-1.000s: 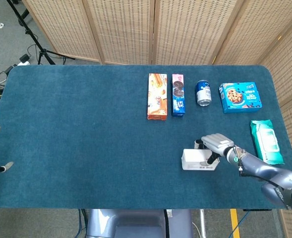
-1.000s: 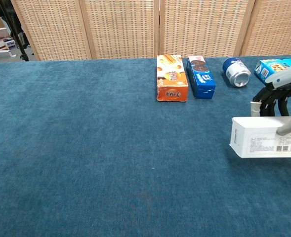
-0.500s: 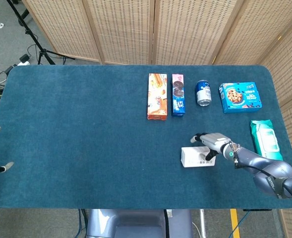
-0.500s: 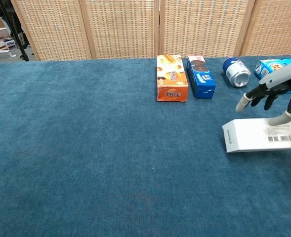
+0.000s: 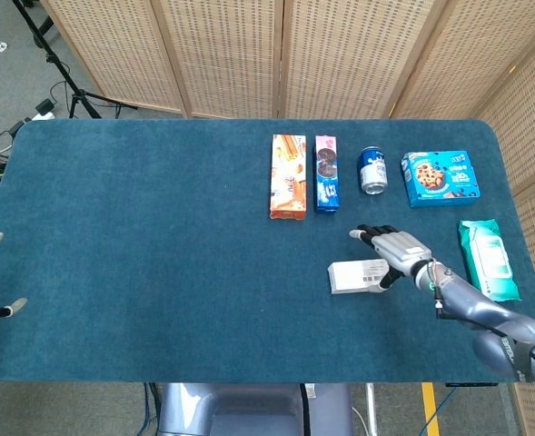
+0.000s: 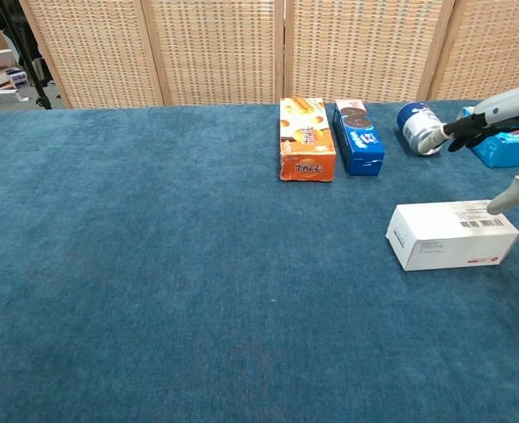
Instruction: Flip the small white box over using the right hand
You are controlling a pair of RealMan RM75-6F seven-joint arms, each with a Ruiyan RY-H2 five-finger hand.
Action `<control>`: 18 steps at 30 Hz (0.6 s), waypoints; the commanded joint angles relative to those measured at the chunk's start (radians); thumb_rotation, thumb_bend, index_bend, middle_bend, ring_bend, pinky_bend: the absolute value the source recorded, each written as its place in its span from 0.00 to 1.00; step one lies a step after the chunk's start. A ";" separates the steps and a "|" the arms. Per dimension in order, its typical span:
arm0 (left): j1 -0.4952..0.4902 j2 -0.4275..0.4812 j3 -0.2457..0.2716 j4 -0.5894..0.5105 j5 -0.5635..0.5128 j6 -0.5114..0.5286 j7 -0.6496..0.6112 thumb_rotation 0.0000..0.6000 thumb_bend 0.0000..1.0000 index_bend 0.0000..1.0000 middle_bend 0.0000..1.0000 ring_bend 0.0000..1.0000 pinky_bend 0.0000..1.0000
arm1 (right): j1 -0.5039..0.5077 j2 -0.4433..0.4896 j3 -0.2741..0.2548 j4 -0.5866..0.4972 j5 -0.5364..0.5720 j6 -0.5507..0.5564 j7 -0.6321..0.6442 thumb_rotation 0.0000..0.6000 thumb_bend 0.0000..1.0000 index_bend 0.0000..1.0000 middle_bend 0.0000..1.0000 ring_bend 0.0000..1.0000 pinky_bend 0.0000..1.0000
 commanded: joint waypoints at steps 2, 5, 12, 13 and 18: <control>0.006 -0.003 0.004 0.003 0.022 0.021 -0.005 1.00 0.00 0.00 0.00 0.00 0.00 | -0.210 0.012 -0.009 -0.091 -0.135 0.425 -0.127 1.00 0.00 0.00 0.00 0.00 0.00; 0.012 -0.007 0.004 0.008 0.046 0.048 -0.013 1.00 0.00 0.00 0.00 0.00 0.00 | -0.333 -0.058 -0.021 -0.058 -0.213 0.670 -0.216 1.00 0.00 0.00 0.00 0.00 0.00; 0.032 -0.015 0.005 0.036 0.109 0.117 -0.071 1.00 0.00 0.00 0.00 0.00 0.00 | -0.588 -0.263 -0.039 0.133 -0.292 1.053 -0.284 1.00 0.00 0.00 0.00 0.00 0.00; 0.032 -0.015 0.005 0.039 0.113 0.119 -0.076 1.00 0.00 0.00 0.00 0.00 0.00 | -0.598 -0.275 -0.037 0.148 -0.296 1.062 -0.277 1.00 0.00 0.00 0.00 0.00 0.00; 0.036 -0.011 0.006 0.039 0.130 0.134 -0.091 1.00 0.00 0.00 0.00 0.00 0.00 | -0.637 -0.306 -0.025 0.189 -0.301 1.077 -0.260 1.00 0.00 0.00 0.00 0.00 0.00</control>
